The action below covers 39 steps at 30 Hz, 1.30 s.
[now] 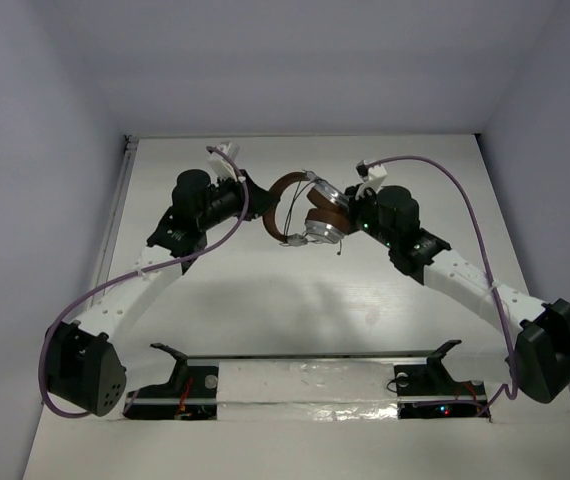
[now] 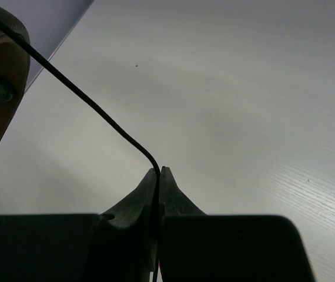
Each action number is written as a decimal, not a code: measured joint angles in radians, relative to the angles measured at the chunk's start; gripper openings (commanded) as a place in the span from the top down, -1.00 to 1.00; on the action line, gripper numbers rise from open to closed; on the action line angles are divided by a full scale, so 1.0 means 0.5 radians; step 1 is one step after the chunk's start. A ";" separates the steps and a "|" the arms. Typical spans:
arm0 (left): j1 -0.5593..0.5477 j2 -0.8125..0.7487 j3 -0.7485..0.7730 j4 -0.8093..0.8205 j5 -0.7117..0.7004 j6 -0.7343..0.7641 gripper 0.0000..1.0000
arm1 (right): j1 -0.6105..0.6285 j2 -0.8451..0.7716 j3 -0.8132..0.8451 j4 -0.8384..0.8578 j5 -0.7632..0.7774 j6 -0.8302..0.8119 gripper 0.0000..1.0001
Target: Wrap the headphones
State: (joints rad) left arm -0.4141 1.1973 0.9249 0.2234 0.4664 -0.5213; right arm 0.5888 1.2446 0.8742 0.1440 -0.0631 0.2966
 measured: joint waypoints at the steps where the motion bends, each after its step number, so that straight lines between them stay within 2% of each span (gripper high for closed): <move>1: 0.008 -0.001 0.010 -0.010 0.002 -0.010 1.00 | -0.002 0.000 0.000 0.005 -0.019 0.010 1.00; 7: 0.060 -0.002 0.117 -0.052 -0.017 -0.058 1.00 | -0.001 0.003 -0.121 0.260 -0.225 0.118 0.98; 12: 0.058 -0.002 0.140 -0.056 -0.047 -0.115 1.00 | -0.001 0.033 -0.220 0.500 -0.401 0.285 0.84; 14: 0.058 -0.002 0.140 -0.055 -0.084 -0.143 1.00 | -0.001 0.034 -0.243 0.573 -0.432 0.339 0.73; 20: 0.061 -0.002 0.146 0.106 -0.194 -0.285 1.00 | -0.002 0.103 -0.324 0.623 -0.540 0.443 0.58; 24: 0.069 -0.002 0.148 0.159 -0.194 -0.313 1.00 | -0.002 0.192 -0.349 0.626 -0.569 0.471 0.68; 25: 0.069 -0.002 0.148 0.162 -0.194 -0.316 1.00 | -0.002 0.207 -0.352 0.630 -0.571 0.480 0.84; 26: 0.069 -0.002 0.148 0.161 -0.195 -0.316 1.00 | -0.002 0.215 -0.352 0.636 -0.571 0.481 0.90; 28: 0.069 -0.002 0.148 0.159 -0.197 -0.315 1.00 | -0.002 0.234 -0.352 0.674 -0.575 0.497 0.90; 31: 0.069 -0.002 0.148 0.156 -0.201 -0.314 1.00 | -0.002 0.254 -0.352 0.734 -0.578 0.514 0.74; 34: 0.069 -0.002 0.150 0.151 -0.202 -0.313 1.00 | -0.002 0.244 -0.370 0.778 -0.536 0.525 0.46; 38: 0.069 -0.002 0.182 0.101 -0.208 -0.296 1.00 | -0.002 0.097 -0.472 0.752 -0.353 0.477 0.13; 39: 0.069 -0.002 0.191 0.099 -0.208 -0.294 1.00 | -0.002 0.056 -0.479 0.730 -0.301 0.448 0.12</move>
State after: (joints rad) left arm -0.3794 1.1961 1.0203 0.2729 0.3622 -0.6682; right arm 0.5880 1.2724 0.6346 0.5091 -0.2134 0.5205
